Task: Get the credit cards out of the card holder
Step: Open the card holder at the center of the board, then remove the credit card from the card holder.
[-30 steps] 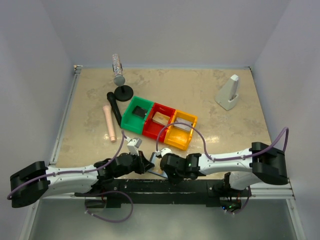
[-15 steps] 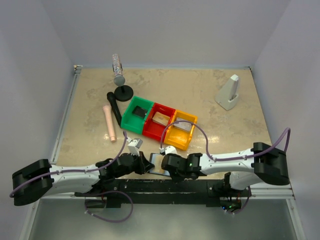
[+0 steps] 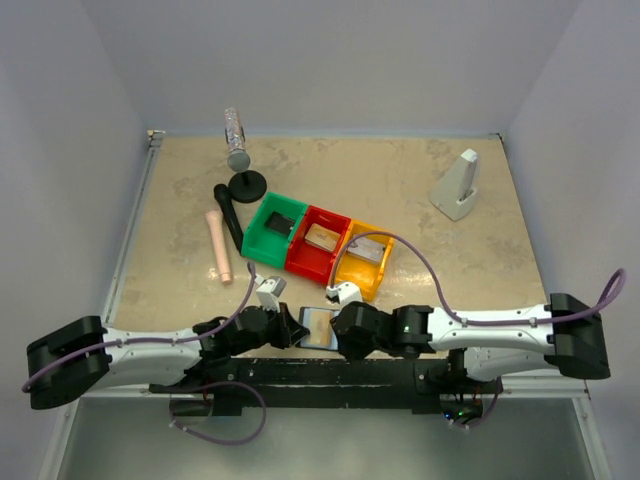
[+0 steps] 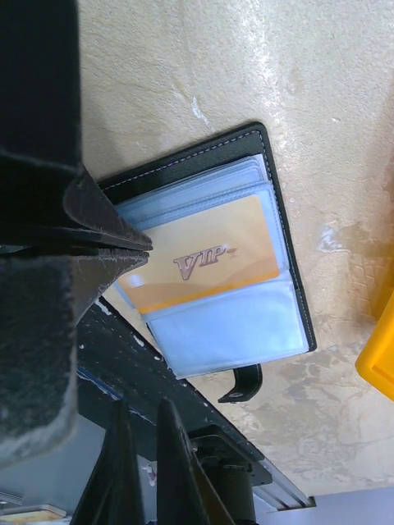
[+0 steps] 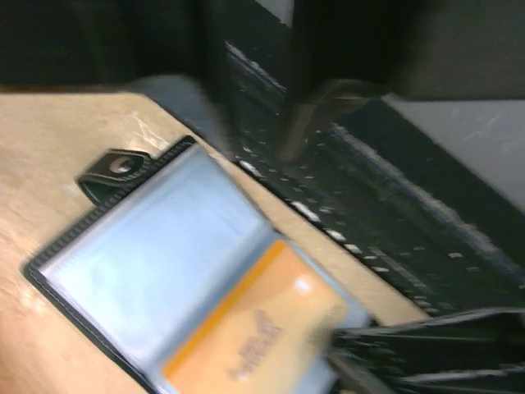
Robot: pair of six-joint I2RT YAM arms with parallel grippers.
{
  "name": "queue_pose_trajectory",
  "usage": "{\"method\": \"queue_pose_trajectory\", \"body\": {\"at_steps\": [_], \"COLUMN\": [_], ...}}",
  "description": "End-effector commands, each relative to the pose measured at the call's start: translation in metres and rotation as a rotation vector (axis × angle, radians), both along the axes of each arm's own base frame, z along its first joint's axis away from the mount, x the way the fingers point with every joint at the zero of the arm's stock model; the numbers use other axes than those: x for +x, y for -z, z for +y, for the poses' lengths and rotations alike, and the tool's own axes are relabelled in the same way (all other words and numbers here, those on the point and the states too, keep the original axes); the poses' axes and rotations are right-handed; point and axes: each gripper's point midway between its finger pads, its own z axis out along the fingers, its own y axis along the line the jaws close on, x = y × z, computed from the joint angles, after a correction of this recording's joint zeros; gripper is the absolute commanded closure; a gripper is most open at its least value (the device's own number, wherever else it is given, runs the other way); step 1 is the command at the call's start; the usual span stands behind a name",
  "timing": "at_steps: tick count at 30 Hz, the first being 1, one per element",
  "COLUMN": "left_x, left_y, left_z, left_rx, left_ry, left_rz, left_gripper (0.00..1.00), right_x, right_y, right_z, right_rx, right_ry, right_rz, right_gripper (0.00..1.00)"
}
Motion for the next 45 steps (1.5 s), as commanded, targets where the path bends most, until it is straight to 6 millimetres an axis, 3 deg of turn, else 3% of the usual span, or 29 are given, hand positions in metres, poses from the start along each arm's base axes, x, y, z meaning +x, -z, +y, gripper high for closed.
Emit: {"method": "queue_pose_trajectory", "body": {"at_steps": [1, 3, 8, 13, 23, 37, 45], "left_x": [0.006, 0.007, 0.011, 0.015, 0.014, 0.009, 0.008], "left_y": [-0.016, -0.015, -0.012, -0.014, -0.004, 0.011, 0.013], "left_z": [-0.01, -0.01, -0.008, -0.008, -0.008, 0.0, 0.002], "left_rx": [-0.058, -0.054, -0.043, -0.033, 0.011, 0.034, 0.036], "left_ry": [-0.012, -0.016, -0.037, -0.051, -0.041, -0.052, -0.056], "left_rz": [-0.031, -0.031, -0.036, -0.05, -0.036, 0.004, 0.011], "left_gripper": [0.95, 0.97, 1.0, 1.0, 1.0, 1.0, 1.0], "right_x": [0.002, 0.008, 0.019, 0.039, 0.042, 0.052, 0.051], "right_y": [-0.034, -0.039, -0.042, -0.034, -0.023, -0.001, 0.013], "right_z": [0.036, 0.036, 0.047, 0.047, 0.061, 0.055, 0.045], "right_rx": [0.225, 0.225, 0.394, 0.488, 0.462, 0.456, 0.428], "right_ry": [-0.051, 0.01, 0.073, 0.168, 0.159, 0.225, 0.26], "right_rz": [-0.055, -0.039, 0.061, 0.094, 0.125, 0.145, 0.167], "right_gripper": [0.5, 0.35, 0.31, 0.36, 0.47, 0.59, 0.59]}}
